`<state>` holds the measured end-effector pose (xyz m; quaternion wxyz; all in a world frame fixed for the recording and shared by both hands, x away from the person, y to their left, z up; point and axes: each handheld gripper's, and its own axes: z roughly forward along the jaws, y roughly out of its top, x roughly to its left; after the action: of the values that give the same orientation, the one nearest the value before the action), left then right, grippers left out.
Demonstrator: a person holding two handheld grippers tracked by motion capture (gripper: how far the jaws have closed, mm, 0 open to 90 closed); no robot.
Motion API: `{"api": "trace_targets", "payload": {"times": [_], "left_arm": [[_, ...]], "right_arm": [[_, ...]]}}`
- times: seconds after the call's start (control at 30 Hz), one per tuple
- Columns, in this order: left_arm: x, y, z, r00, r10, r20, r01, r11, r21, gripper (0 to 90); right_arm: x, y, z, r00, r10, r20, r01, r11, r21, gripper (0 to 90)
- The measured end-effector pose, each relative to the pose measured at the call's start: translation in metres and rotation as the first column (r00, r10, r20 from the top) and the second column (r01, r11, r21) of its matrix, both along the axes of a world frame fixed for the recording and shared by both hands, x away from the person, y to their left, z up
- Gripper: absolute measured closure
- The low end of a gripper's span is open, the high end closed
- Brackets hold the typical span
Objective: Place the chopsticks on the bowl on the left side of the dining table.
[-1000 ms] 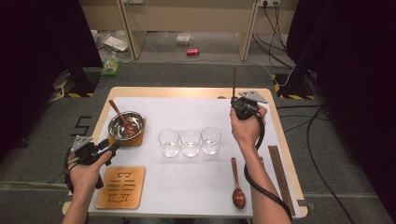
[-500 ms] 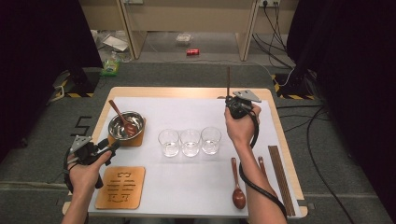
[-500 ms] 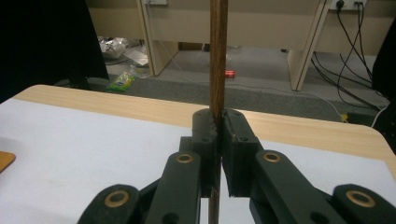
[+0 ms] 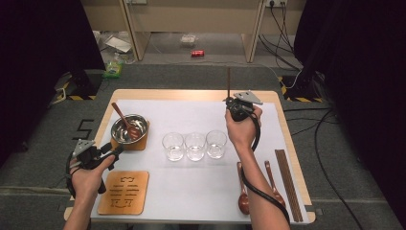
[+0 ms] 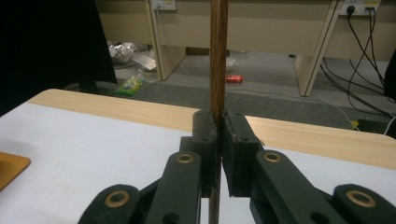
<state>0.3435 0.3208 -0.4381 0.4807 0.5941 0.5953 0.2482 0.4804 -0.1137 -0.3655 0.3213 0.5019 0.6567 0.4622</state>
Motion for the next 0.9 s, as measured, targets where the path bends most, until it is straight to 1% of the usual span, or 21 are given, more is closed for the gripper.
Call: {"api": "trace_targets", "payload": {"times": [0.13,0.23,0.33,0.43,0.5,0.67,0.73,0.9], "left_arm": [[0.0,0.0,0.0,1.0,-0.002,0.001,0.002,1.0,0.0,44.4],[0.0,0.0,0.0,1.0,-0.001,0.001,0.001,1.0,-0.003,44.4],[0.0,0.0,-0.001,1.0,-0.004,0.0,0.004,1.0,0.0,44.4],[0.0,0.0,0.0,1.0,-0.001,0.0,0.001,1.0,-0.003,44.4],[0.0,0.0,0.0,1.0,-0.002,0.004,0.002,1.0,-0.002,44.4],[0.0,0.0,0.0,1.0,-0.002,0.001,0.002,1.0,-0.005,44.4],[0.0,-0.001,0.0,1.0,-0.005,0.003,0.005,1.0,-0.002,44.4],[0.0,0.0,0.0,1.0,-0.002,0.002,0.002,1.0,-0.004,44.4]], "right_arm": [[0.001,0.006,0.0,0.9999,0.012,0.001,-0.012,1.0,-0.006,84.6],[0.001,0.01,0.0,0.9999,0.015,0.005,-0.015,1.0,0.003,84.6],[0.001,0.015,0.0,0.9996,0.026,0.009,-0.026,1.0,-0.004,84.6],[0.002,0.018,0.001,0.9995,0.03,0.013,-0.03,1.0,0.002,84.6],[0.001,0.02,0.001,0.9993,0.035,0.009,-0.035,0.999,0.001,84.6],[0.002,0.025,0.001,0.9989,0.043,0.017,-0.043,0.999,0.001,84.6],[0.002,0.028,0.0,0.9987,0.049,0.014,-0.049,0.999,-0.003,84.6],[0.001,0.034,0.0,0.9981,0.059,0.017,-0.059,0.998,0.007,84.6]]}}
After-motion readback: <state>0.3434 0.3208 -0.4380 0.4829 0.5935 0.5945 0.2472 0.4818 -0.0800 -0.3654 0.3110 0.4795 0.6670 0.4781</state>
